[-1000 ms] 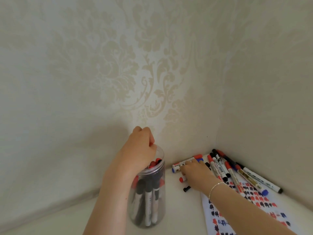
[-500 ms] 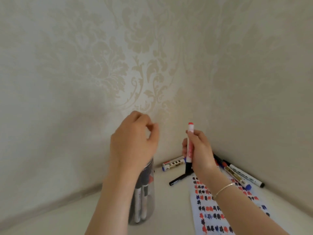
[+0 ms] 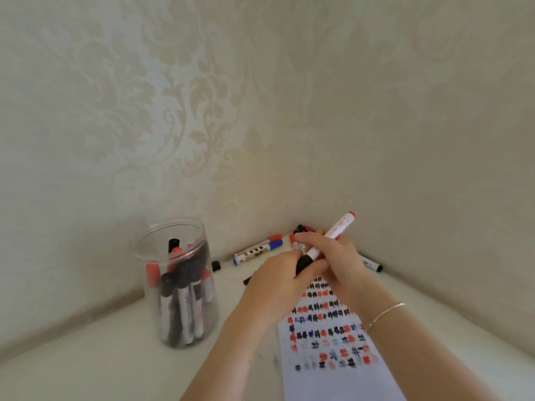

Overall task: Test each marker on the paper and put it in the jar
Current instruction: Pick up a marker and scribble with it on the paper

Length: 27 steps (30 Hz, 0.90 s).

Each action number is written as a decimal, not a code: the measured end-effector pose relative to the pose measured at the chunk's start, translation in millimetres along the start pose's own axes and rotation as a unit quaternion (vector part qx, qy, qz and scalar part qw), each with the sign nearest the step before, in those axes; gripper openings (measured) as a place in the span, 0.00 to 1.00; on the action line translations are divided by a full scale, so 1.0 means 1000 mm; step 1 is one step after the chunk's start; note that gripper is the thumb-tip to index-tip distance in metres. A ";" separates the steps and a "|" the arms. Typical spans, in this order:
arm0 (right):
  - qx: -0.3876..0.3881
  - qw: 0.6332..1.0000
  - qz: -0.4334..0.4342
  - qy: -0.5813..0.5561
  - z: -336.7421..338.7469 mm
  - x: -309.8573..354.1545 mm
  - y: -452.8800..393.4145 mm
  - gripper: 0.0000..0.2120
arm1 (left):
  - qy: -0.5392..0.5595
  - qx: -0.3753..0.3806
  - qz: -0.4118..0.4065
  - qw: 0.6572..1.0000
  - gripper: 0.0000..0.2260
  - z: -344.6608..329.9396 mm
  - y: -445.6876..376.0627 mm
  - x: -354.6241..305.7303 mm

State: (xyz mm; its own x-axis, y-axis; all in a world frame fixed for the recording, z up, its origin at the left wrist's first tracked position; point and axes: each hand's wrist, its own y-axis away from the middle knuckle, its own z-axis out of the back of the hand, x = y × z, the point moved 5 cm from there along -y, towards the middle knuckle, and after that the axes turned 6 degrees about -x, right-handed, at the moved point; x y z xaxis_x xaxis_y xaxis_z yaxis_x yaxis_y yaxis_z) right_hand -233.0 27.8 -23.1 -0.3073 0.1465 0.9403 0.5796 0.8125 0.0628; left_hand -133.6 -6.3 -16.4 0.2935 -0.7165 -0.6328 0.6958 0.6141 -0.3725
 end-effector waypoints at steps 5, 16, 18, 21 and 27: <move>-0.071 0.997 -0.005 0.043 0.035 -0.001 0.004 0.11 | 0.076 0.050 0.000 0.996 0.17 -0.031 0.006 -0.009; -0.191 0.979 0.066 0.027 0.096 0.042 -0.006 0.13 | 0.158 0.112 0.039 0.980 0.28 -0.044 0.034 0.002; -0.172 0.982 0.063 0.047 0.089 0.035 -0.002 0.12 | 0.088 0.097 0.026 0.991 0.31 -0.046 0.023 0.001; -0.190 0.977 0.039 0.090 0.100 0.025 0.009 0.16 | 0.002 0.100 0.028 0.995 0.21 -0.055 0.008 0.005; -0.214 0.960 0.025 0.181 0.152 -0.002 0.032 0.11 | -0.041 0.180 0.040 0.982 0.12 -0.099 -0.008 0.007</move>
State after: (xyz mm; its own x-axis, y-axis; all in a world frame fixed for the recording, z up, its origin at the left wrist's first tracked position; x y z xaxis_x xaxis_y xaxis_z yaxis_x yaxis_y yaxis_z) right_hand -328.1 139.1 -73.9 -0.0340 -0.0888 0.9955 0.8675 0.4921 0.0735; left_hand -202.5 16.5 -85.0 0.3976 -0.7041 -0.5884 0.8510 0.5228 -0.0505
